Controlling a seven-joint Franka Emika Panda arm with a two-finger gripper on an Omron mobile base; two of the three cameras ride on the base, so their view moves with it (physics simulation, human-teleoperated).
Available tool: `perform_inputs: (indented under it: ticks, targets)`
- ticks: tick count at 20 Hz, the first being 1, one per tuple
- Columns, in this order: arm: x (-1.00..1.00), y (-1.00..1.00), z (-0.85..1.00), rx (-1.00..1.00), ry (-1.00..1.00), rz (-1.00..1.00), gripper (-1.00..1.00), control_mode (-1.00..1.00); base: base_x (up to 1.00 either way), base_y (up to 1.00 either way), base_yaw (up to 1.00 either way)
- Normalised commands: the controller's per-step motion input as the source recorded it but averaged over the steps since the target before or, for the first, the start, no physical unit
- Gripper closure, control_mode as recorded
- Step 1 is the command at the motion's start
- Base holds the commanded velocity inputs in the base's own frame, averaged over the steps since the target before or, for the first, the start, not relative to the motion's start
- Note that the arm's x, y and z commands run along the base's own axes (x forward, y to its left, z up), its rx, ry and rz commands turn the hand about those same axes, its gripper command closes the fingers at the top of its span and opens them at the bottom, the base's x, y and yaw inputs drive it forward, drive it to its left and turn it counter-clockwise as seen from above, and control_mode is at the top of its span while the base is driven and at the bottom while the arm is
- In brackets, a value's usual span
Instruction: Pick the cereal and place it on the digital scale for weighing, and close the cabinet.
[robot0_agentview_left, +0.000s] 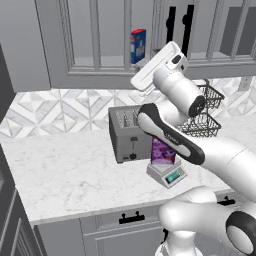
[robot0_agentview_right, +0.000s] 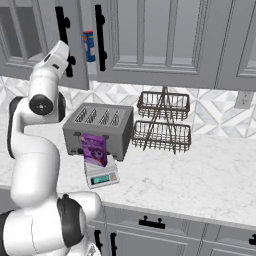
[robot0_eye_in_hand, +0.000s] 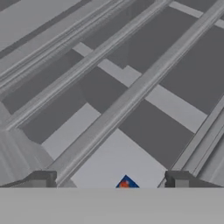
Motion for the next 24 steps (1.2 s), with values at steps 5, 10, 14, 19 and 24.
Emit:
perform_inputs:
  ticks: [5, 10, 14, 19, 24]
  targets:
    - [0.81, 0.03, -0.32, 0.0, 0.0, -0.02, -1.0, -1.0, 0.0, 0.0, 0.0]
    - [0.87, 0.1, -0.4, 0.0, 0.0, -0.02, -1.0, -1.0, 0.0, 0.0, 0.0]
    - [1.0, 0.16, -0.29, 0.0, 0.0, -0.04, -1.0, -1.0, 0.0, 0.0, 0.0]
    - [0.83, 0.12, -0.24, 0.0, 0.0, -0.05, -1.0, -1.0, 0.0, 0.0, 0.0]
    - [-0.06, -0.18, -0.02, 0.01, 0.01, -0.04, -1.0, -1.0, 0.0, 0.0, 0.0]
